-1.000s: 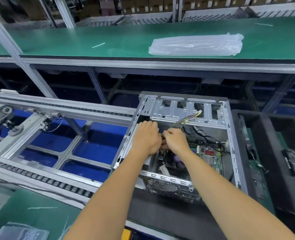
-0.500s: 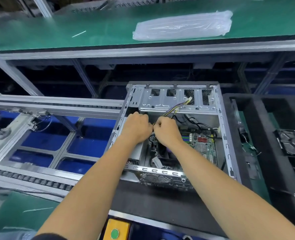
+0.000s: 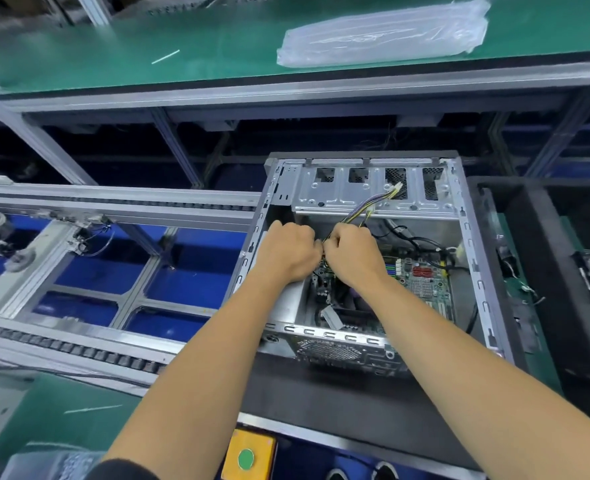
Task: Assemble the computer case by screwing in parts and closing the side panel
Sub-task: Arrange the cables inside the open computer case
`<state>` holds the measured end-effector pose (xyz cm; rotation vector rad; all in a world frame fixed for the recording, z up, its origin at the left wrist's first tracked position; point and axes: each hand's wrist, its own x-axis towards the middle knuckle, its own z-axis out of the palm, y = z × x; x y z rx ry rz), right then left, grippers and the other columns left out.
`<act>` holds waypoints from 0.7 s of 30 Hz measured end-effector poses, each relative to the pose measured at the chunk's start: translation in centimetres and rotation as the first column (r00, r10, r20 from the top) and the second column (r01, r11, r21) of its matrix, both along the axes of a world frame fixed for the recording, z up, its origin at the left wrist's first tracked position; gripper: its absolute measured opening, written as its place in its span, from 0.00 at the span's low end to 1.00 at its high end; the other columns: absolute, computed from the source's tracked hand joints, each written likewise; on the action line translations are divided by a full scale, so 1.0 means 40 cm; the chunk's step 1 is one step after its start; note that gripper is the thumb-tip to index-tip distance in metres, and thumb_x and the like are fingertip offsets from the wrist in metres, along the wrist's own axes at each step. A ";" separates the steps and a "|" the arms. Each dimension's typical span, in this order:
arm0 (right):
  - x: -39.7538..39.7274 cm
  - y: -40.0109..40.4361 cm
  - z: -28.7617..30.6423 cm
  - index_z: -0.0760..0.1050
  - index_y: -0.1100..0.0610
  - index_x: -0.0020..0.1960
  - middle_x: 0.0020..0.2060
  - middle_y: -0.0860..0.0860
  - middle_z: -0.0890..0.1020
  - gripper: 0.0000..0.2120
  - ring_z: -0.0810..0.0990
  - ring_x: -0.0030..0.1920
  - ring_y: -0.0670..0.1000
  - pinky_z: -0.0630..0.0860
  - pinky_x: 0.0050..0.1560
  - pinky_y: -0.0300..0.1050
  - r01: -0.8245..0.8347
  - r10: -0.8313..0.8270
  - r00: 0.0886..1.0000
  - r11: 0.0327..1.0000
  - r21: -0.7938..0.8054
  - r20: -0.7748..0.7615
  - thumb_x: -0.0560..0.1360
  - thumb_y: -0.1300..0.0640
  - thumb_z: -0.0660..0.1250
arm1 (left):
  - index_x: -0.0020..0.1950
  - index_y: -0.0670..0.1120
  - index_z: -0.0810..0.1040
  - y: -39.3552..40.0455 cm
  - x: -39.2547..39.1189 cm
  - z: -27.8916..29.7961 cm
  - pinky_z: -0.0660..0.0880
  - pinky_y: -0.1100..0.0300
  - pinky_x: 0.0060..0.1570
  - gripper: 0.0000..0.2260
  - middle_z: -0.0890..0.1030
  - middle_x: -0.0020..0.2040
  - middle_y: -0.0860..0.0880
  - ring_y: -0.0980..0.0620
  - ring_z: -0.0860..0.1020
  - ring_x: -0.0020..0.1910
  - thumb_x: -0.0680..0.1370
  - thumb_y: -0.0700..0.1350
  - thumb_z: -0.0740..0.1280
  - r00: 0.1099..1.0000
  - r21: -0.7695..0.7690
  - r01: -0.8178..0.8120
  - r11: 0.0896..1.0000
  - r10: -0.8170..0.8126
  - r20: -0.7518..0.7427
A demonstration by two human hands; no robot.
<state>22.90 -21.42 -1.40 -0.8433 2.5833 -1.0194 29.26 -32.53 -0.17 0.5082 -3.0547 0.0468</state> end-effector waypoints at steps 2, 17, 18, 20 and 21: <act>-0.001 -0.001 -0.001 0.71 0.58 0.40 0.37 0.55 0.76 0.08 0.70 0.42 0.57 0.64 0.38 0.48 -0.007 0.007 1.000 1.000 0.002 -0.005 0.77 0.59 0.60 | 0.39 0.45 0.70 -0.003 -0.003 0.004 0.65 0.51 0.52 0.13 0.81 0.45 0.42 0.41 0.76 0.48 0.80 0.48 0.55 1.000 0.030 0.002 1.000 -0.002 0.004; 0.004 0.009 0.006 0.63 0.55 0.32 0.29 0.52 0.69 0.15 0.70 0.37 0.59 0.59 0.30 0.48 -0.043 0.043 0.999 0.999 0.017 -0.017 0.76 0.61 0.60 | 0.32 0.44 0.66 -0.026 -0.041 0.013 0.59 0.54 0.43 0.14 0.79 0.41 0.39 0.40 0.72 0.39 0.79 0.44 0.57 0.997 0.107 0.018 0.994 -0.010 -0.076; 0.004 0.009 0.004 0.63 0.55 0.32 0.29 0.52 0.70 0.15 0.70 0.37 0.59 0.60 0.30 0.48 -0.044 0.044 0.999 0.999 0.014 -0.018 0.76 0.61 0.60 | 0.31 0.44 0.64 -0.025 -0.040 0.008 0.59 0.54 0.43 0.15 0.79 0.40 0.40 0.42 0.69 0.38 0.79 0.44 0.57 0.997 0.105 0.013 0.994 -0.005 -0.081; 0.006 0.007 0.002 0.67 0.59 0.35 0.31 0.55 0.73 0.12 0.71 0.37 0.60 0.62 0.32 0.47 -0.065 0.066 0.997 0.998 0.015 -0.028 0.77 0.61 0.60 | 0.30 0.45 0.62 -0.022 -0.035 0.004 0.61 0.53 0.44 0.17 0.75 0.36 0.43 0.44 0.66 0.36 0.79 0.44 0.57 0.996 0.097 0.005 0.995 0.004 -0.091; 0.006 0.006 0.001 0.69 0.61 0.37 0.34 0.57 0.74 0.10 0.72 0.38 0.60 0.64 0.34 0.48 -0.076 0.077 0.996 0.997 0.017 -0.034 0.77 0.61 0.60 | 0.30 0.45 0.61 -0.021 -0.033 0.005 0.60 0.53 0.43 0.17 0.73 0.34 0.44 0.44 0.66 0.36 0.79 0.44 0.57 0.996 0.098 0.004 0.995 0.005 -0.093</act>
